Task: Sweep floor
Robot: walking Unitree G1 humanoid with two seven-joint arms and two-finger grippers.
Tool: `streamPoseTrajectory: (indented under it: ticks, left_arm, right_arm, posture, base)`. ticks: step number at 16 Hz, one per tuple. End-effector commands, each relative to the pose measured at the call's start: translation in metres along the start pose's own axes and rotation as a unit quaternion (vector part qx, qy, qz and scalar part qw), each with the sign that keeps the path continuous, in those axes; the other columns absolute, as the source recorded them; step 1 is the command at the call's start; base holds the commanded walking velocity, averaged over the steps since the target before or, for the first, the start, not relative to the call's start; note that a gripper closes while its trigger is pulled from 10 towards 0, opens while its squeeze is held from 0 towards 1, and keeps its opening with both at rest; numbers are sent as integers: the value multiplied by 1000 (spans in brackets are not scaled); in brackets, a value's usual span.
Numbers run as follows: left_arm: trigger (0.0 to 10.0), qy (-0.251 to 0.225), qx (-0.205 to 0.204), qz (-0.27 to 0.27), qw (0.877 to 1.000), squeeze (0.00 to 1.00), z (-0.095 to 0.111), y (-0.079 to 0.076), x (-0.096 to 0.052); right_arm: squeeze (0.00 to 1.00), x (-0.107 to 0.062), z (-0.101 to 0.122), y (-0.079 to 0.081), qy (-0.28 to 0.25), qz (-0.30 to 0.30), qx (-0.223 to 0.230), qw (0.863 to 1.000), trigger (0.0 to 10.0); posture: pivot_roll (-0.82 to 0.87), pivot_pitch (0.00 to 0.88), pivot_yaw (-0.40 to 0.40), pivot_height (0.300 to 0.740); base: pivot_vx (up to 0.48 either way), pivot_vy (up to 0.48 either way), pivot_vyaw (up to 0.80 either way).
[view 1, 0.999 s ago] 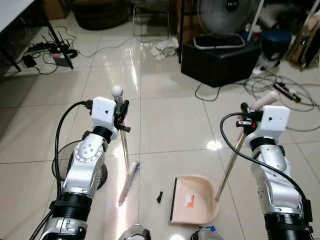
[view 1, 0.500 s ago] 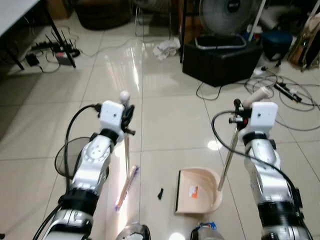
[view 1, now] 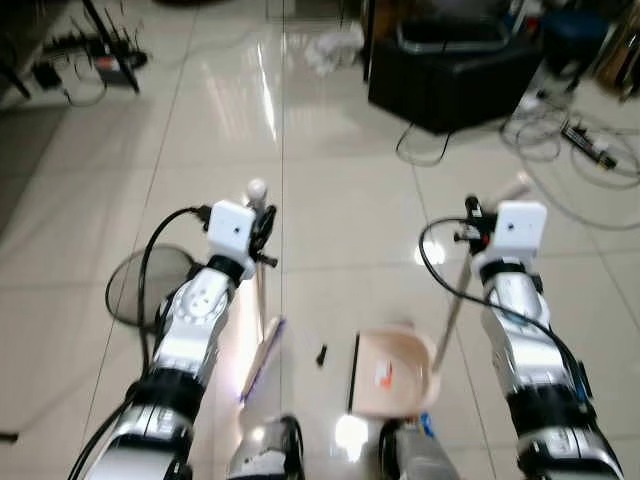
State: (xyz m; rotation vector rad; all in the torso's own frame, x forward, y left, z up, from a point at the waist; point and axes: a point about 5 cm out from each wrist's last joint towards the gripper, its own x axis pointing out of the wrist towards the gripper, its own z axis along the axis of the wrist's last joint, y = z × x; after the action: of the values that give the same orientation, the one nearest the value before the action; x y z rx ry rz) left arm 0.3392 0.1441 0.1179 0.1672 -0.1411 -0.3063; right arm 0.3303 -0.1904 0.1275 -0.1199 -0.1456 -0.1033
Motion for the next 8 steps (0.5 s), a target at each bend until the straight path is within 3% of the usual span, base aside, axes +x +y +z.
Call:
streamPoseTrajectory:
  ticks: [1, 8]
  left_arm:
    - [10000, -21, 13, 1, 1000, 0, 7, 2, 4]
    - [10000, -27, 11, 2, 1000, 0, 10, -7, 20]
  right_arm:
    - [0, 2, 4, 3, -21, 1, -12, 1000, 10000]
    - [0, 2, -14, 19, -12, -7, -7, 1000, 10000]
  posture:
    - [90, 337, 75, 740]
    - [136, 350, 97, 740]
  base:
    - [0, 0, 0]
    - [0, 0, 0]
